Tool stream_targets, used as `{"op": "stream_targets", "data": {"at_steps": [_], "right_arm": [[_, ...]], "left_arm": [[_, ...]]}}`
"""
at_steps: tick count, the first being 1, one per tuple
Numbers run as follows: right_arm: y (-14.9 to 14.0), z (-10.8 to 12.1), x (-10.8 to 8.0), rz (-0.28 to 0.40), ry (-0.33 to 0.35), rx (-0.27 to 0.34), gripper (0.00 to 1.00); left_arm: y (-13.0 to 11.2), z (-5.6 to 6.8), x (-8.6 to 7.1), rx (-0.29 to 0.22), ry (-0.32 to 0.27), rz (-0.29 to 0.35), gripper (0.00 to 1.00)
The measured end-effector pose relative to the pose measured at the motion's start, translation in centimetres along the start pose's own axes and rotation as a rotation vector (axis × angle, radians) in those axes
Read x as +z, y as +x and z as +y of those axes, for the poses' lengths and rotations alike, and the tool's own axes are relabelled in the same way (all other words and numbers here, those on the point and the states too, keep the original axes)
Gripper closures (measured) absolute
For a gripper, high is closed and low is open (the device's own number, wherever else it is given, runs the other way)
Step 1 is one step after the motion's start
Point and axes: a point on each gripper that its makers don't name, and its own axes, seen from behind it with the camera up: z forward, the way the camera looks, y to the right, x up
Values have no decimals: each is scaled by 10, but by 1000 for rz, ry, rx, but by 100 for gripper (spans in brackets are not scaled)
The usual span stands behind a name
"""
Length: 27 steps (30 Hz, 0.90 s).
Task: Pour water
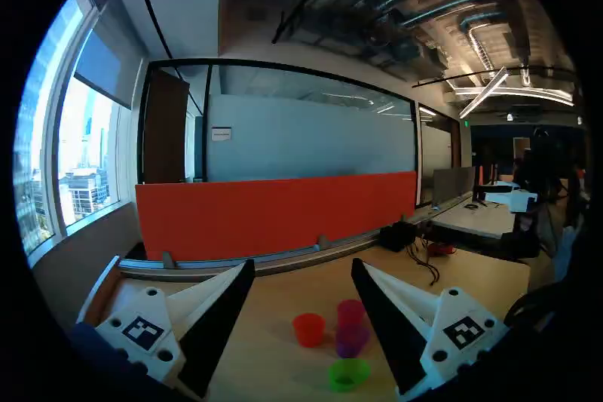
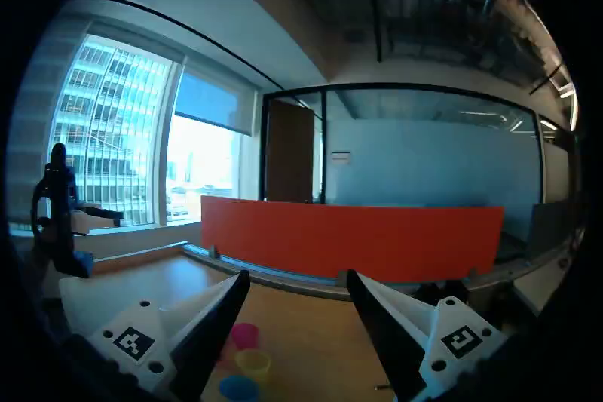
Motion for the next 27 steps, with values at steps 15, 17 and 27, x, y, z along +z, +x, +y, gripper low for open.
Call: {"op": "stream_targets", "data": {"at_steps": [15, 17, 27], "right_arm": [[-8, -42, -3, -75, 192, -16, 0], [-13, -47, -3, -93, 212, -22, 0], [-41, -61, -6, -174, 291, -45, 0]], "left_arm": [[-5, 21, -7, 12, -122, -19, 5], [-9, 23, -8, 17, -137, -30, 5], [-33, 29, -9, 33, -181, -74, 5]]}}
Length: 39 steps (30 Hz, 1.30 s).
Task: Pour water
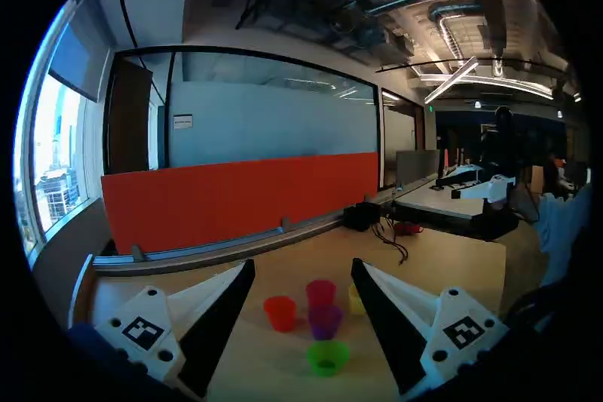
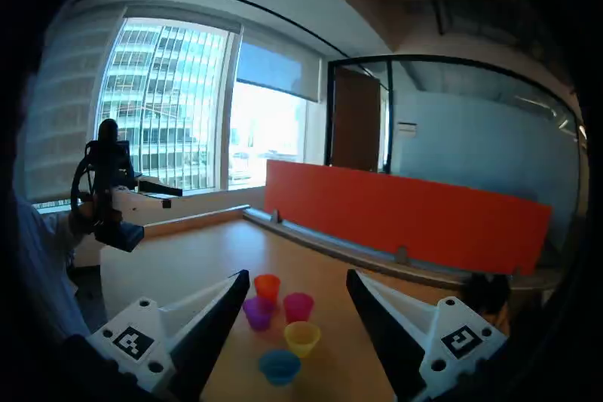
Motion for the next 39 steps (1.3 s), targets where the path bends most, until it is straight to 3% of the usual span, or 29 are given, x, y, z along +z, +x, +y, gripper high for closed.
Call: {"op": "stream_targets", "data": {"at_steps": [20, 39], "right_arm": [[-79, -16, 9, -141, 82, 13, 0], [-166, -24, 20, -281, 120, -36, 0]], "left_arm": [[-77, 3, 16, -30, -58, -106, 5], [-140, 27, 20, -34, -142, -192, 5]]}}
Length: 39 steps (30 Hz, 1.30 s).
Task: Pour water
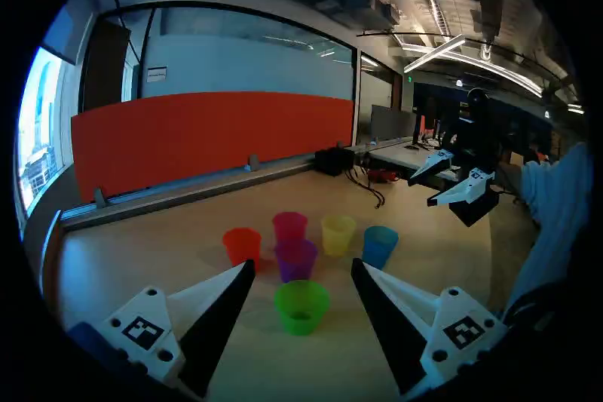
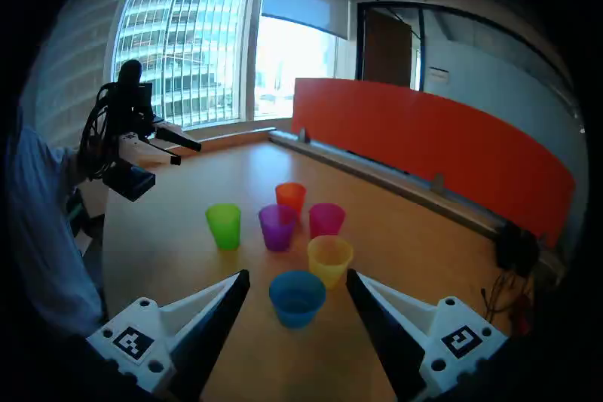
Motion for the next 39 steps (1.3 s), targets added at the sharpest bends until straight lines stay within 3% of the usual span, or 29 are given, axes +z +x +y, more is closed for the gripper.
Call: {"op": "stream_targets", "data": {"at_steps": [25, 39], "right_arm": [[-73, -2, 41, -124, 30, -3, 0], [-89, -3, 67, -155, 47, 6, 0]], "left_arm": [[-96, 2, 33, 5, -44, -182, 5], [-121, 5, 56, 11, -94, -255, 5]]}}
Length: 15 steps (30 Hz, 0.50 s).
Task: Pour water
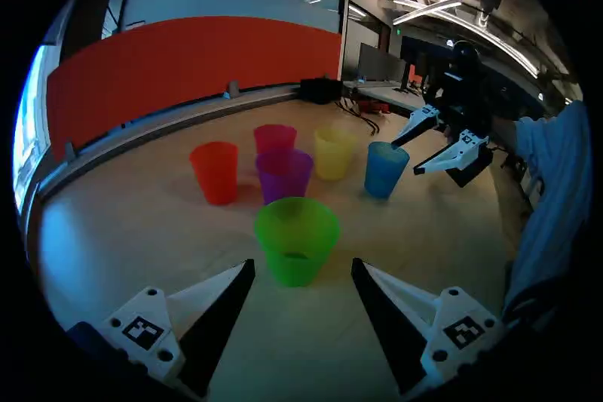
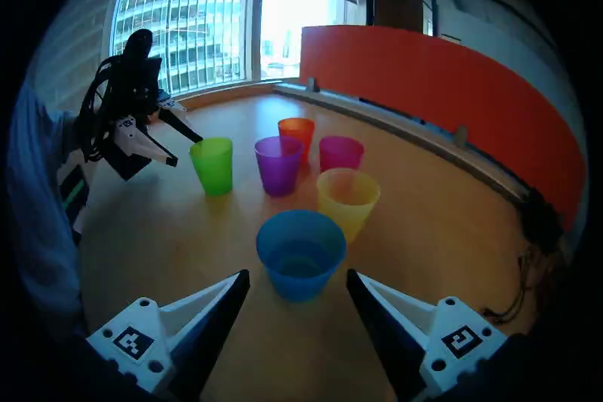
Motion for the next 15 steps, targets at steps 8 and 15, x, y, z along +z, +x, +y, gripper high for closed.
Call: {"op": "stream_targets", "data": {"at_steps": [8, 15], "right_arm": [[0, 2, 15, -5, 10, 0, 0], [3, 1, 26, -7, 23, -8, 0]], "left_arm": [[-1, -1, 18, -10, -19, -24, 4], [4, -3, 32, -7, -25, -30, 5]]}}
